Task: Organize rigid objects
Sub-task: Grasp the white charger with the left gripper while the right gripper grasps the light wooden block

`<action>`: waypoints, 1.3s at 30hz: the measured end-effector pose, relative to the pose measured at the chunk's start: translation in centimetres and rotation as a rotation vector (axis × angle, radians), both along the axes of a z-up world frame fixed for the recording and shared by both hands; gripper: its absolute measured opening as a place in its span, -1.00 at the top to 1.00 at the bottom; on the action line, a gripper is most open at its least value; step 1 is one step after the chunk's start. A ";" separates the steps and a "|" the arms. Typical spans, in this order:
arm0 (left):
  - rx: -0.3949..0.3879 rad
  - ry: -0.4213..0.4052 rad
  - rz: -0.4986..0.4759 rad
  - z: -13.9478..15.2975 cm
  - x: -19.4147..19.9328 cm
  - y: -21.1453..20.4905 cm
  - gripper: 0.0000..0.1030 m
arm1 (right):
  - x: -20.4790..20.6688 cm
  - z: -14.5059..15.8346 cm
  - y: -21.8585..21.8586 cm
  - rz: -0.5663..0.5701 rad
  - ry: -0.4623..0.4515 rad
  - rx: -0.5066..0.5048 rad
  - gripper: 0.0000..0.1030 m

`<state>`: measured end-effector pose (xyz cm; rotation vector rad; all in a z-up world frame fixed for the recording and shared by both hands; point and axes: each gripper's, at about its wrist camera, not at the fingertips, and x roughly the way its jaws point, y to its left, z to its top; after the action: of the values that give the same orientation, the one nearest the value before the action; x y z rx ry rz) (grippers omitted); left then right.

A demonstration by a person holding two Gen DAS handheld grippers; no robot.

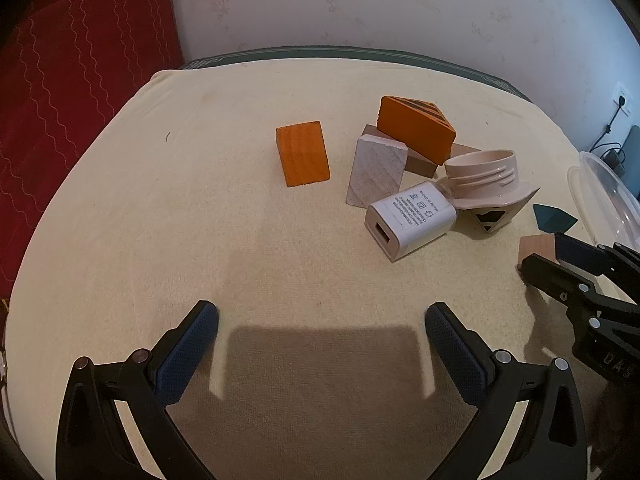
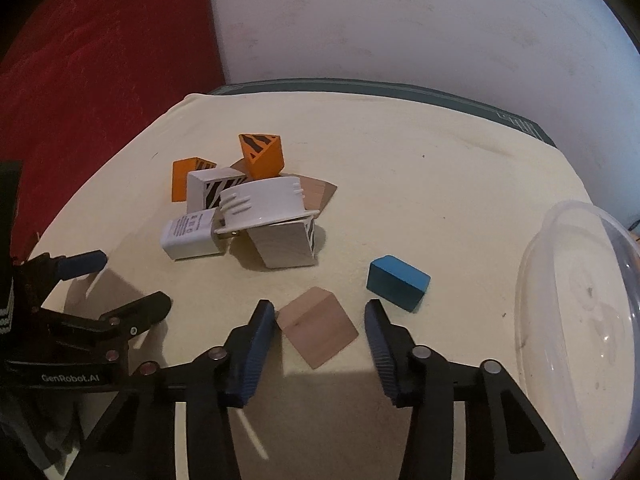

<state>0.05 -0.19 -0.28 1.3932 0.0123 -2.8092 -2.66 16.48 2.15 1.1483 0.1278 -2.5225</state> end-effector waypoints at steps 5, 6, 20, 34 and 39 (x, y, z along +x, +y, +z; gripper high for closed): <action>-0.005 -0.016 -0.005 0.1 -0.3 0.1 -1.00 | 0.3 0.1 0.3 0.008 0.005 -0.016 0.13; -0.009 -0.017 -0.008 0.2 -0.3 0.3 -1.00 | 0.4 0.1 0.4 0.008 0.004 -0.024 0.13; -0.036 0.024 -0.021 2.3 -2.6 2.7 -0.99 | 1.6 1.0 2.3 -0.035 0.021 -0.113 0.13; 0.008 -0.026 -0.002 1.0 -5.5 2.5 -0.69 | 1.7 -0.2 1.8 -0.026 -0.005 -0.071 0.06; 0.014 -0.013 -0.011 1.2 -5.1 3.0 -0.47 | 1.8 -0.2 1.7 -0.023 -0.001 -0.058 0.01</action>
<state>-5.06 2.83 0.95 1.4189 0.0248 -2.8146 -0.85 18.22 1.95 1.1343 0.0416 -2.5291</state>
